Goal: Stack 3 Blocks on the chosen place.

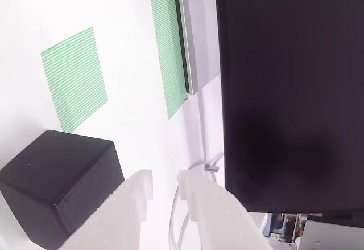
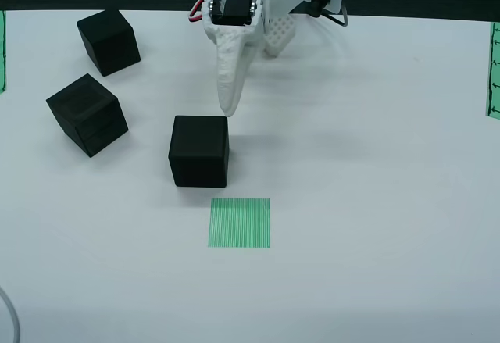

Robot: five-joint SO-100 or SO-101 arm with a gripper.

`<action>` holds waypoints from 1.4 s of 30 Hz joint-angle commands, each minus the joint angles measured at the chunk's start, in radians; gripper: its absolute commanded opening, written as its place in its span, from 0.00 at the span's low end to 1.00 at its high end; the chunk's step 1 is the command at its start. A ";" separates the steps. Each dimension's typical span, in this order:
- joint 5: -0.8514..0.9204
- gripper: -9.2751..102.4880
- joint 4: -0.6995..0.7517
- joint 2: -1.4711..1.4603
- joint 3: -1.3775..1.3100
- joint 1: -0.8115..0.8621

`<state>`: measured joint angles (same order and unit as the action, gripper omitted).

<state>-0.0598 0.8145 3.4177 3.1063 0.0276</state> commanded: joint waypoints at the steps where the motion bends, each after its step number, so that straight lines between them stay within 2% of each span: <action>1: 0.005 0.09 -0.006 0.012 0.041 -0.003; 38: 0.008 0.10 0.000 0.018 0.041 -0.043; 42: 0.069 0.11 -0.017 -0.155 -0.048 -0.048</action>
<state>-0.0276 0.8237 3.3794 3.0956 -0.0138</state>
